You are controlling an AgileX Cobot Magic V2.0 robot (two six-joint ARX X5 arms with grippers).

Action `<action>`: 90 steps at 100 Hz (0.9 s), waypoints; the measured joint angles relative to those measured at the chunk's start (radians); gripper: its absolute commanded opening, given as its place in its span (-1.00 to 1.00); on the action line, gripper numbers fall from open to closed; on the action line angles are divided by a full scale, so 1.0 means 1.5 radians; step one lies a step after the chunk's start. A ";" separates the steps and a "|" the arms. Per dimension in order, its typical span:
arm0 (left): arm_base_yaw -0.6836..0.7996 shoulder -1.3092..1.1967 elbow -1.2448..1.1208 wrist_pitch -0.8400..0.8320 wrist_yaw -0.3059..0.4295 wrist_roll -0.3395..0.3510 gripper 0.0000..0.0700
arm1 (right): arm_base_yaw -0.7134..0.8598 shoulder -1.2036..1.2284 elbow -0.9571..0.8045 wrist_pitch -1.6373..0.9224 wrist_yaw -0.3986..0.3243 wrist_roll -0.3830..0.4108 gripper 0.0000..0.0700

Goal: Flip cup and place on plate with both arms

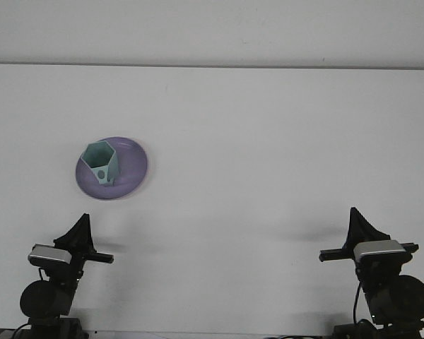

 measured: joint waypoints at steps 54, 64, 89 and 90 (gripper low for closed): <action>0.000 0.000 0.000 0.000 0.000 0.000 -0.96 | -0.041 -0.062 -0.118 0.097 -0.030 -0.068 -1.00; 0.000 0.000 0.000 0.000 0.000 0.000 -0.96 | -0.054 -0.105 -0.199 0.121 -0.038 -0.089 -1.00; 0.000 0.000 0.000 0.000 0.000 0.000 -0.96 | -0.058 -0.165 -0.317 0.146 -0.038 -0.107 -1.00; 0.000 0.000 0.000 0.000 0.000 0.000 -0.96 | -0.058 -0.165 -0.318 0.145 -0.038 -0.108 -1.00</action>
